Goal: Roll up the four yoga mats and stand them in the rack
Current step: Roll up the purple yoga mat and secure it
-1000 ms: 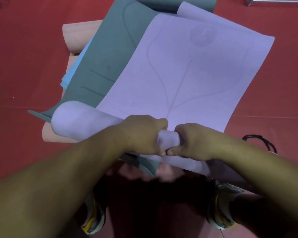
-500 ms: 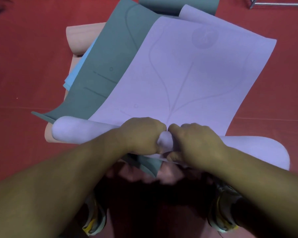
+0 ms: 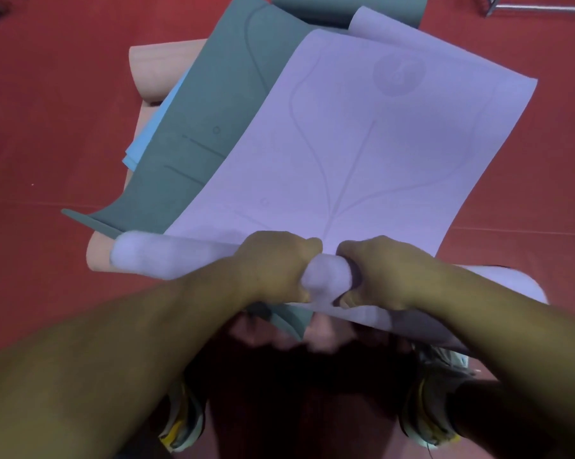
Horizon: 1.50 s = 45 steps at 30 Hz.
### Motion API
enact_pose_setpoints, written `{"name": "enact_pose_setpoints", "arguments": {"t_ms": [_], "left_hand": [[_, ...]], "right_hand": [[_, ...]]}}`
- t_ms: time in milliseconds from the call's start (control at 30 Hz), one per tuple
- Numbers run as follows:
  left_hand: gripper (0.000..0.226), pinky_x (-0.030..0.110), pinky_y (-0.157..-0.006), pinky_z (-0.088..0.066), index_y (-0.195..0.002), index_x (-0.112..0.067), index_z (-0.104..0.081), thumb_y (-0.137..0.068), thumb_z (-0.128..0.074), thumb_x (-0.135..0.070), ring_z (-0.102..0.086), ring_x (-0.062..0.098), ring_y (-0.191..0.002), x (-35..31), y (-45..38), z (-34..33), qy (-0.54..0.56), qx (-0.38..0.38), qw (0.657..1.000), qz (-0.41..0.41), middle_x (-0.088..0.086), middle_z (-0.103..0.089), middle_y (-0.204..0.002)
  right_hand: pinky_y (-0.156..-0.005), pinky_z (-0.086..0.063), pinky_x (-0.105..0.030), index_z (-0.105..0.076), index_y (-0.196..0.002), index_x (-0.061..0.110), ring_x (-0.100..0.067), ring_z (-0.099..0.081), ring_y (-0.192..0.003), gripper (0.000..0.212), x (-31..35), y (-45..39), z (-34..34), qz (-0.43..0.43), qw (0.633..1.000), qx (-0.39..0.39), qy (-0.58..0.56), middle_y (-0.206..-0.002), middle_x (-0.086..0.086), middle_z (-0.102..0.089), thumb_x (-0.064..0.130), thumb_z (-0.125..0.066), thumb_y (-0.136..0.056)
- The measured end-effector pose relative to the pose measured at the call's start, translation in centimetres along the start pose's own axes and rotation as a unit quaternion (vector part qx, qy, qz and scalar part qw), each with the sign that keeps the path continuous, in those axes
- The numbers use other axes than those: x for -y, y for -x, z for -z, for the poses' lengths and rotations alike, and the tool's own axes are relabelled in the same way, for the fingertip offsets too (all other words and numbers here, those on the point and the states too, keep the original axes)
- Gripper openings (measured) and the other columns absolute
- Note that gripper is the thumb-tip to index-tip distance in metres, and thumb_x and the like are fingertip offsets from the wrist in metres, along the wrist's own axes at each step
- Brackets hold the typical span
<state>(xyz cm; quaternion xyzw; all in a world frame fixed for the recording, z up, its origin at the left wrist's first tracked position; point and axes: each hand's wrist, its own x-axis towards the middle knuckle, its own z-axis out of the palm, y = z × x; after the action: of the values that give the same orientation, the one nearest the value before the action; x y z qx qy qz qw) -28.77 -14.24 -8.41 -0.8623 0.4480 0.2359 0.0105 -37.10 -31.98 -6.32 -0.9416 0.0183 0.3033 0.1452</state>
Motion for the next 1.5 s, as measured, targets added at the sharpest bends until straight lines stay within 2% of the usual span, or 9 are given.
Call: {"name": "enact_pose_setpoints", "arguments": {"t_ms": [133, 333, 400, 500, 733, 1033, 1233, 1333, 1500], "left_hand": [[0.047, 0.037, -0.083, -0.053, -0.117, -0.029, -0.056, -0.079, -0.072, -0.052, -0.063, 0.017, -0.096, -0.1, -0.6, -0.2, 0.114, 0.077, 0.991, 0.0, -0.013, -0.065, -0.107], [0.028, 0.035, -0.083, -0.055, -0.1, -0.033, -0.068, -0.077, -0.079, -0.045, -0.068, 0.01, -0.094, -2.2, -1.4, -0.4, 0.424, 0.156, 0.888, 0.091, -0.013, -0.072, -0.095], [0.038, 0.04, -0.09, -0.056, -0.103, -0.029, -0.07, -0.072, -0.078, -0.05, -0.068, 0.014, -0.096, -3.0, -1.9, -0.1, 0.387, 0.125, 0.91, 0.081, -0.01, -0.073, -0.097], [0.044, 0.04, -0.087, -0.055, -0.107, -0.031, -0.058, -0.075, -0.07, -0.058, -0.063, 0.017, -0.095, -3.4, -1.9, 1.6, 0.158, 0.073, 0.984, 0.04, -0.012, -0.066, -0.1], [0.046, 0.032, -0.076, -0.051, -0.108, -0.036, -0.056, -0.072, -0.071, -0.06, -0.063, 0.016, -0.09, -1.9, -1.0, 0.7, 0.022, 0.077, 0.997, 0.012, -0.013, -0.065, -0.096], [0.048, 0.033, -0.078, -0.049, -0.101, -0.036, -0.051, -0.07, -0.078, -0.061, -0.06, 0.016, -0.096, 1.7, -6.8, -2.7, 0.063, 0.156, 0.986, 0.012, -0.016, -0.058, -0.098], [0.054, 0.033, -0.081, -0.044, -0.108, -0.031, -0.055, -0.07, -0.081, -0.059, -0.056, 0.018, -0.102, 3.7, -12.6, -3.9, 0.052, 0.149, 0.988, 0.005, -0.008, -0.061, -0.113], [0.058, 0.034, -0.089, -0.048, -0.112, -0.027, -0.058, -0.07, -0.084, -0.056, -0.059, 0.022, -0.109, 3.9, -15.1, -3.9, 0.055, 0.153, 0.987, 0.008, -0.003, -0.063, -0.119], [0.035, 0.03, -0.085, -0.054, -0.088, -0.03, -0.064, -0.07, -0.089, -0.047, -0.067, 0.016, -0.094, 3.7, -15.4, -2.7, 0.138, 0.266, 0.954, 0.022, -0.011, -0.07, -0.098]], "right_hand": [[-0.081, -0.049, -0.038, -0.039, -0.121, 0.033, -0.025, -0.061, -0.102, 0.071, 1.1, -0.1, -0.8, 0.025, 0.995, -0.022, 0.089, -0.107, 0.004, -0.058, 0.062, -0.077, -0.068], [-0.074, -0.043, -0.036, -0.046, -0.113, 0.032, -0.02, -0.06, -0.097, 0.06, -0.4, 0.5, 0.1, 0.033, 0.994, -0.04, 0.099, -0.099, 0.009, -0.057, 0.057, -0.078, -0.07], [-0.072, -0.037, -0.036, -0.044, -0.108, 0.03, -0.021, -0.059, -0.092, 0.055, -0.8, 0.6, 0.3, 0.031, 0.99, -0.057, 0.125, -0.092, 0.009, -0.053, 0.054, -0.076, -0.071], [-0.07, -0.036, -0.034, -0.039, -0.102, 0.029, -0.023, -0.061, -0.09, 0.051, -0.6, 0.7, 0.7, 0.026, 0.989, -0.075, 0.128, -0.083, 0.009, -0.047, 0.052, -0.074, -0.073], [-0.075, -0.051, -0.035, -0.045, -0.122, 0.025, -0.025, -0.064, -0.097, 0.066, 0.4, -0.8, -2.4, 0.032, 0.999, -0.016, 0.014, -0.103, 0.004, -0.063, 0.059, -0.075, -0.074], [-0.09, -0.042, -0.027, -0.059, -0.121, 0.028, -0.012, -0.054, -0.103, 0.049, -3.7, -6.9, -4.0, 0.003, 0.971, 0.091, -0.22, -0.109, 0.012, -0.058, 0.065, -0.059, -0.089], [-0.103, -0.039, -0.031, -0.066, -0.124, 0.021, -0.023, -0.054, -0.124, 0.059, -9.6, -10.9, -5.2, -0.118, 0.959, 0.041, -0.255, -0.134, -0.002, -0.062, 0.065, -0.035, -0.099], [-0.095, -0.047, -0.033, -0.063, -0.119, 0.027, -0.02, -0.06, -0.109, 0.052, -10.9, -11.2, -6.8, -0.086, 0.968, -0.021, -0.233, -0.118, 0.004, -0.066, 0.069, -0.049, -0.091], [-0.098, -0.049, -0.033, -0.053, -0.127, 0.038, -0.012, -0.059, -0.108, 0.068, -10.8, -11.2, -5.8, -0.016, 0.97, 0.119, -0.213, -0.116, 0.016, -0.062, 0.06, -0.081, -0.069]]}}
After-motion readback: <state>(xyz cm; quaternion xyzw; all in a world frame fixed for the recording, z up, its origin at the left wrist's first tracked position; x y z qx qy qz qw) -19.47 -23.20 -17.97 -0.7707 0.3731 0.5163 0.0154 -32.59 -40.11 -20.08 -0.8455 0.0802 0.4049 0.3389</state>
